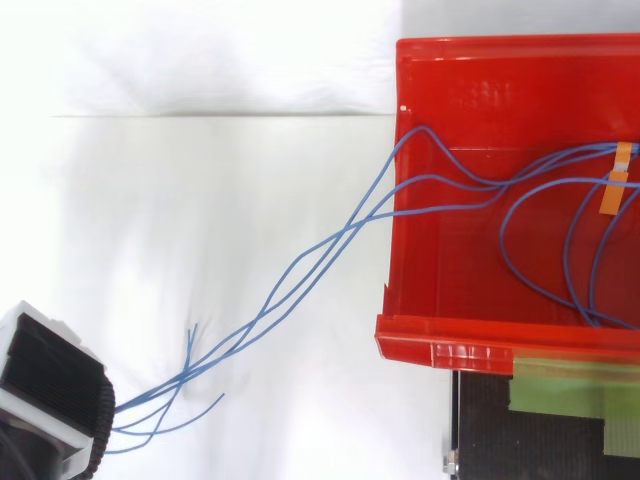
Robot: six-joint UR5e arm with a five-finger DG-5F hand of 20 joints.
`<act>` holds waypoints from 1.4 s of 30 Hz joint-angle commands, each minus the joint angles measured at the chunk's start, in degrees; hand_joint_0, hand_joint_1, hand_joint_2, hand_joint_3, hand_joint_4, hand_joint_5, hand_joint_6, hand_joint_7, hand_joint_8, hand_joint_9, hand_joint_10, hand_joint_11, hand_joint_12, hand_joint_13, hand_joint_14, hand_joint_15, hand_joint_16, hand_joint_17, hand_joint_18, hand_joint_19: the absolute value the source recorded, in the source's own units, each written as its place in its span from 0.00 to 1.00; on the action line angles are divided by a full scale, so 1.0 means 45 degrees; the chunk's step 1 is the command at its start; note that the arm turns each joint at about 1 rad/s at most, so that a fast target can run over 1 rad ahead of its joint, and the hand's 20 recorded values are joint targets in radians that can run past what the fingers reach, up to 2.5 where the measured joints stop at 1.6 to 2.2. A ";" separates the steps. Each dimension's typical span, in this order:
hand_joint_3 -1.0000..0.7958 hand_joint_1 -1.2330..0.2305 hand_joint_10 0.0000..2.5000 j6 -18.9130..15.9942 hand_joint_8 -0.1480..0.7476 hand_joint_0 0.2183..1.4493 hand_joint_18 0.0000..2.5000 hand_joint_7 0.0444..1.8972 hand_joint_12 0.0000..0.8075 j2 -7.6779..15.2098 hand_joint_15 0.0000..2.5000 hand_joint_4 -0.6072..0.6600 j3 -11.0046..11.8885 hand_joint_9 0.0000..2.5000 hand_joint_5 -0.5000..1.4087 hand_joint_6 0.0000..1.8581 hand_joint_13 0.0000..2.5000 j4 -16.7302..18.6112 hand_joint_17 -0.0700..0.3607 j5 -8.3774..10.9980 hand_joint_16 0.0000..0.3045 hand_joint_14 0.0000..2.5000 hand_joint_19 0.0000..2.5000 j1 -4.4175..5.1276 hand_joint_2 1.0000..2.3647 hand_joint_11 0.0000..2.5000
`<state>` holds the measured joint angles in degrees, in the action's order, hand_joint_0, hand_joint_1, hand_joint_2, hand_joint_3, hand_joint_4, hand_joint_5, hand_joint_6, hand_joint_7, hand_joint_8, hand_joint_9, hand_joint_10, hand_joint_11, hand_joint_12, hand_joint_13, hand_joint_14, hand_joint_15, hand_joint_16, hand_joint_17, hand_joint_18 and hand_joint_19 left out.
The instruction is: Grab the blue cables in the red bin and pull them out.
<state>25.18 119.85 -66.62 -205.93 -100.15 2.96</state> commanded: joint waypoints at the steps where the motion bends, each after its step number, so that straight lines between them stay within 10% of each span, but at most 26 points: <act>1: 0.00 0.29 0.01 0.0000 0.49 0.30 0.37 0.39 0.46 0.0008 0.52 0.53 0.0000 0.50 0.73 0.12 0.53 0.0000 0.47 -0.0009 0.19 0.38 0.33 0.0006 0.00 0.57; 11: 0.00 0.28 0.01 0.0000 0.48 0.31 0.37 0.44 0.44 0.0008 0.54 0.52 0.0000 0.50 0.80 0.01 0.54 0.0000 0.46 -0.0009 0.19 0.35 0.34 0.0006 0.00 0.56; 42: 0.00 0.21 0.01 0.0352 0.40 0.45 0.35 0.46 0.36 -0.0012 0.62 0.47 0.0019 0.52 0.83 0.11 0.56 -0.0176 0.40 -0.0048 0.15 0.26 0.36 -0.0014 0.00 0.60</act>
<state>26.48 119.83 -66.55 -206.53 -100.37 2.98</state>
